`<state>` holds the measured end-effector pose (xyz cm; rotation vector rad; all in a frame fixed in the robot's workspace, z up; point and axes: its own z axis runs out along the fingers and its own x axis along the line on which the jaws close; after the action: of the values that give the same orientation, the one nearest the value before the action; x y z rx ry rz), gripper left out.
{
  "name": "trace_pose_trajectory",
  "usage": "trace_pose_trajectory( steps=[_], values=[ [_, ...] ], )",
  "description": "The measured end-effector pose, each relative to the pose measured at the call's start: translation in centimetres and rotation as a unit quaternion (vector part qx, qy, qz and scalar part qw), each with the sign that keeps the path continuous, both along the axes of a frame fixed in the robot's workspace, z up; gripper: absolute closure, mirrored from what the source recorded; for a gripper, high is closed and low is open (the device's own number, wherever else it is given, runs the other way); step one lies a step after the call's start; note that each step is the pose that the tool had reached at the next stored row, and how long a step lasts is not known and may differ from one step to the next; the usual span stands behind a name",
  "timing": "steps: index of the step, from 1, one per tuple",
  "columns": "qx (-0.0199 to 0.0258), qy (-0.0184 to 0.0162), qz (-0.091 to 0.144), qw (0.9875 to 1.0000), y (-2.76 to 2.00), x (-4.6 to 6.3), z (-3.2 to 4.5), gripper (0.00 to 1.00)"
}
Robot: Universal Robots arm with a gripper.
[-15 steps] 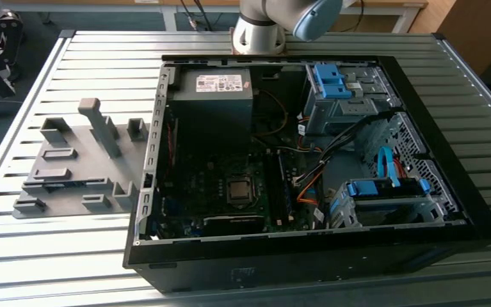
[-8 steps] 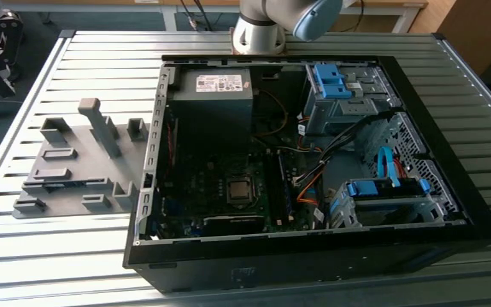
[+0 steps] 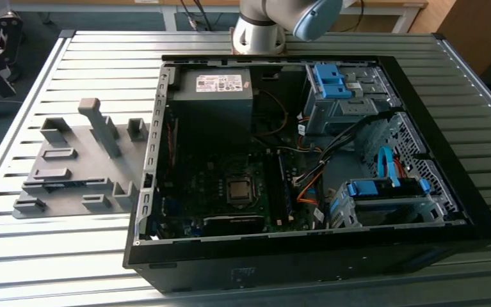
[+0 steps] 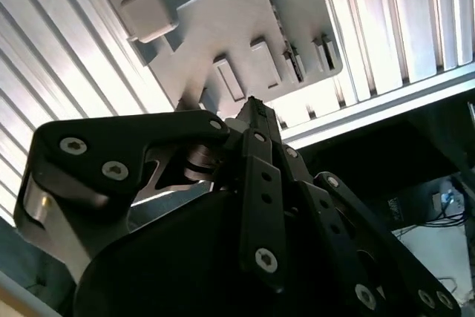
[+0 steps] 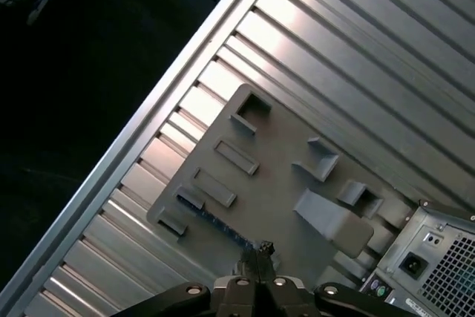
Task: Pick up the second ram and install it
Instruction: 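Pick up the second ram and move it above second insertion slot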
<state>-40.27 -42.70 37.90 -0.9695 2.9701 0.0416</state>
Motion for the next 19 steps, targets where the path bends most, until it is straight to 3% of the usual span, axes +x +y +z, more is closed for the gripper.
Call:
trace_pose_trajectory(
  steps=[4, 10, 15, 19],
  values=[
    [0.0, 0.0, 0.035, 0.9994, 0.0, 0.0, -0.05, 0.89],
    [0.0, 0.0, 0.081, 0.9967, 0.0, -0.01, -0.09, 0.89],
    [0.0, 0.0, 0.118, 0.993, -0.01, -0.03, -0.13, 0.89],
    [0.0, 0.0, 0.148, 0.989, -0.01, -0.03, -0.15, 0.89]
  ],
)
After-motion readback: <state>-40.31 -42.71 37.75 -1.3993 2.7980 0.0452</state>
